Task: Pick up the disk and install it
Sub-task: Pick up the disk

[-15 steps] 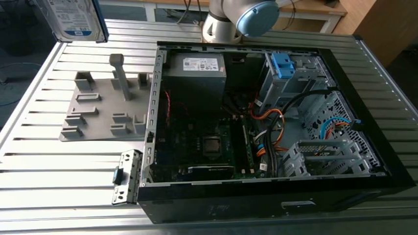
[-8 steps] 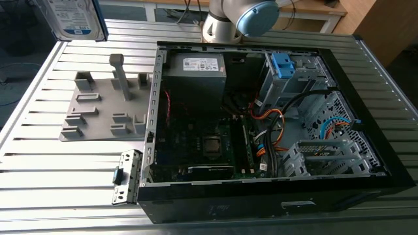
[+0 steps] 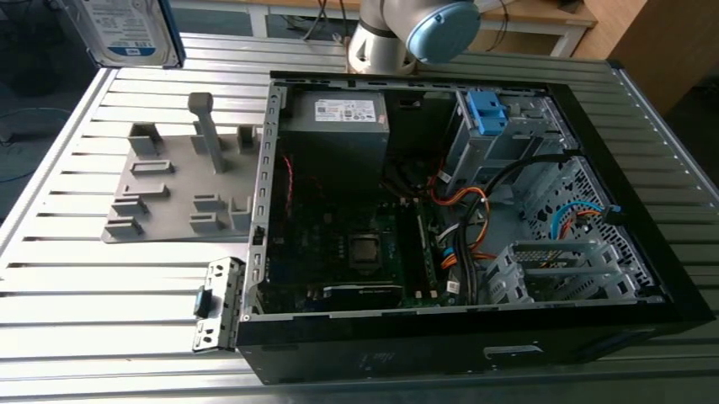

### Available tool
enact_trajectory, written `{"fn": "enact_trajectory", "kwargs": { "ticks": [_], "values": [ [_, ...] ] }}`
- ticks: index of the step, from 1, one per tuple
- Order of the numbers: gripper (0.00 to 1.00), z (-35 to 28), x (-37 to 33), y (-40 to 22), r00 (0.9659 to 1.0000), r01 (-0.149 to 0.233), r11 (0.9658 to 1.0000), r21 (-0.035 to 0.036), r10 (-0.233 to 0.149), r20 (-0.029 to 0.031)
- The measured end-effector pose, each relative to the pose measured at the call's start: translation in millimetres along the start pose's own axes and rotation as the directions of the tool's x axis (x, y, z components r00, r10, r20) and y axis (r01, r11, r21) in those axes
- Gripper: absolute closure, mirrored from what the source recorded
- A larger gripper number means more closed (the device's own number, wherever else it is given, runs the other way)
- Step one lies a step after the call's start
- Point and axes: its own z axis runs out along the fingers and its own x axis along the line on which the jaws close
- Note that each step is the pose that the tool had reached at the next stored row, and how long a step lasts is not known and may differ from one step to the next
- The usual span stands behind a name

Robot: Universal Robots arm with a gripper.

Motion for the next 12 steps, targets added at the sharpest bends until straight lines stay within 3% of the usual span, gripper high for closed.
{"fn": "enact_trajectory", "kwargs": {
  "ticks": [12],
  "values": [
    [0.64, -8.2, -0.5, 0.3, 1.0000, 0.000, 1.0000, 0.0000, 0.000, 0.0000]
  ]
}}
